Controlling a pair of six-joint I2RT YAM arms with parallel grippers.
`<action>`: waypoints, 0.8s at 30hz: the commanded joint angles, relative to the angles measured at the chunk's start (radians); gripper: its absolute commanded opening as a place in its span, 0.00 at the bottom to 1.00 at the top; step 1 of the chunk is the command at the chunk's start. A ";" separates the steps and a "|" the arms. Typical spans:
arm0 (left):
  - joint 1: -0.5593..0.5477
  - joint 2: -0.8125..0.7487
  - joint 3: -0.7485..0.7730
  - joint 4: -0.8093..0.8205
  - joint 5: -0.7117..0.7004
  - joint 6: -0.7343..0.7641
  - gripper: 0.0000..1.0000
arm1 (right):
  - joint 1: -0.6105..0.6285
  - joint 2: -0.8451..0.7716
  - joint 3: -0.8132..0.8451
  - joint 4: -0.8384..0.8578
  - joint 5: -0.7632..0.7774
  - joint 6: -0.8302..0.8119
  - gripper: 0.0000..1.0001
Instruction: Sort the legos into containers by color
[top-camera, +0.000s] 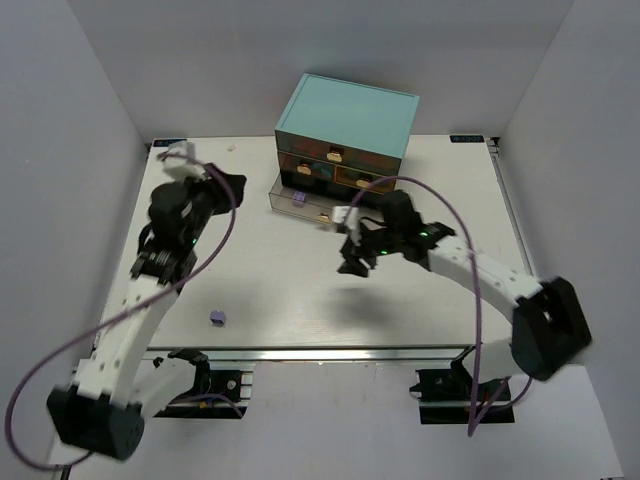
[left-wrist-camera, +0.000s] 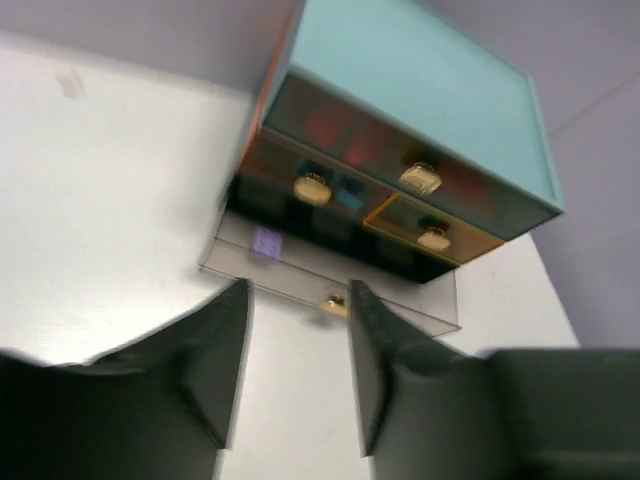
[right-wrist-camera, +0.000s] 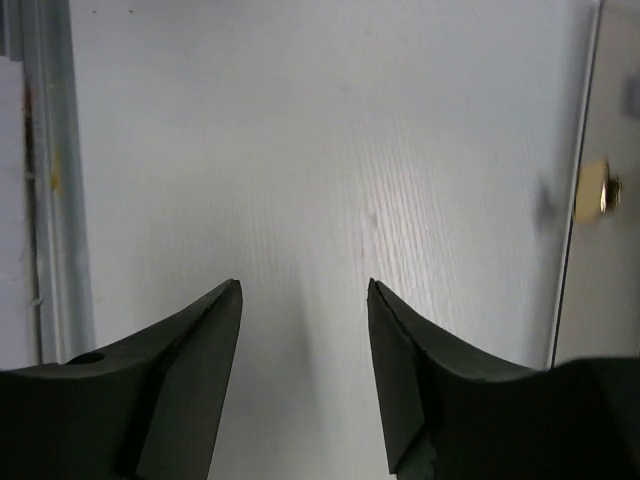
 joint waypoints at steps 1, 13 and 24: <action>-0.006 -0.197 -0.145 0.106 -0.129 0.093 0.59 | 0.172 0.196 0.188 -0.008 0.277 -0.020 0.61; 0.004 -0.556 -0.349 0.198 -0.442 0.145 0.73 | 0.493 0.865 0.973 -0.179 0.344 0.305 0.89; 0.004 -0.661 -0.369 0.225 -0.439 0.148 0.73 | 0.600 1.038 1.138 -0.137 0.325 0.415 0.88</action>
